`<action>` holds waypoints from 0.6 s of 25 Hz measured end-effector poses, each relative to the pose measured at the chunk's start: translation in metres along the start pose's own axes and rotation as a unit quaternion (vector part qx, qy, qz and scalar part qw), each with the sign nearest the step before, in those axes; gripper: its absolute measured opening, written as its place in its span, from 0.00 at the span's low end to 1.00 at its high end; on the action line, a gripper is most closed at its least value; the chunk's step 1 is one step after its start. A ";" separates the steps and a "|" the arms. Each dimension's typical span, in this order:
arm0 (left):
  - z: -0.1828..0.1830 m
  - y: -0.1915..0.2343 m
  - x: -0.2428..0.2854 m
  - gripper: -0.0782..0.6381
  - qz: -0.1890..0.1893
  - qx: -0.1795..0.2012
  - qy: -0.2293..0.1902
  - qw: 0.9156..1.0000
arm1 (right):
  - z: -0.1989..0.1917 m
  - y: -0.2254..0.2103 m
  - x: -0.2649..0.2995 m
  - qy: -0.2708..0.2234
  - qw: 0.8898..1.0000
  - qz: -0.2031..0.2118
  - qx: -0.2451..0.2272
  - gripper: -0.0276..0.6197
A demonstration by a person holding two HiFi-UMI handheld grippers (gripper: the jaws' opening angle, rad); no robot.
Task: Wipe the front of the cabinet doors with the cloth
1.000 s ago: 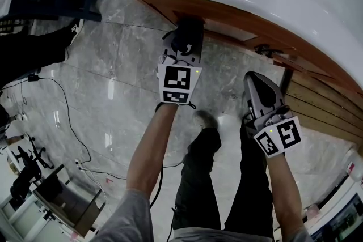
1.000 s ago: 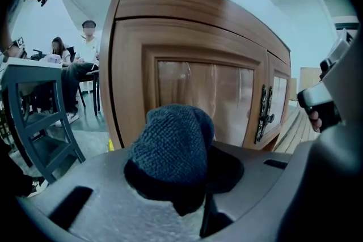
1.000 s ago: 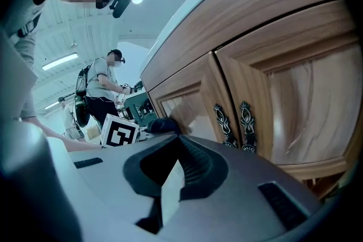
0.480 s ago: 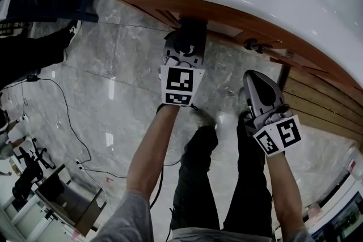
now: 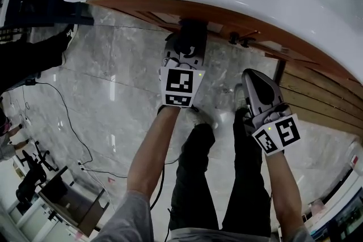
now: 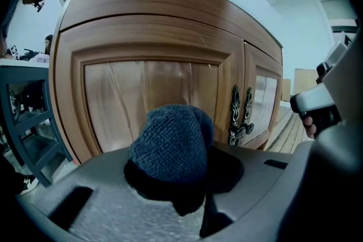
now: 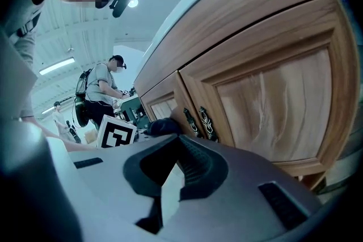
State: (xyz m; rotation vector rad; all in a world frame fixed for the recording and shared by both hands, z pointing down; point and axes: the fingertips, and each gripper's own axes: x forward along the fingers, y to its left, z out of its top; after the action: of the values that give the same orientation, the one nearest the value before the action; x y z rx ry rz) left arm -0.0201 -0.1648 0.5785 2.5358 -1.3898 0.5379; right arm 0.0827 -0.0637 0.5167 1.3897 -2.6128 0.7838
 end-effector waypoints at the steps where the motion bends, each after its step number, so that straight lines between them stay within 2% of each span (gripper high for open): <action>1: 0.000 -0.003 0.002 0.25 -0.001 -0.001 0.001 1.000 | 0.000 -0.002 -0.001 -0.001 1.000 0.000 0.001 0.06; 8: 0.005 -0.035 0.009 0.25 -0.022 0.004 0.002 1.000 | 0.001 -0.010 -0.011 -0.005 1.000 0.000 0.004 0.06; 12: 0.005 -0.048 0.010 0.25 -0.025 -0.011 0.001 1.000 | 0.000 -0.011 -0.015 -0.004 1.000 0.002 0.005 0.06; 15: 0.008 -0.053 0.011 0.25 -0.029 -0.009 0.002 1.000 | 0.003 -0.014 -0.017 -0.003 1.000 0.003 0.001 0.06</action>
State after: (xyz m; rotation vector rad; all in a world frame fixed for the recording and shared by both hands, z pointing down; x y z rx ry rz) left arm 0.0321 -0.1477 0.5759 2.5516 -1.3090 0.5176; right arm 0.1045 -0.0587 0.5144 1.3869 -2.6219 0.7848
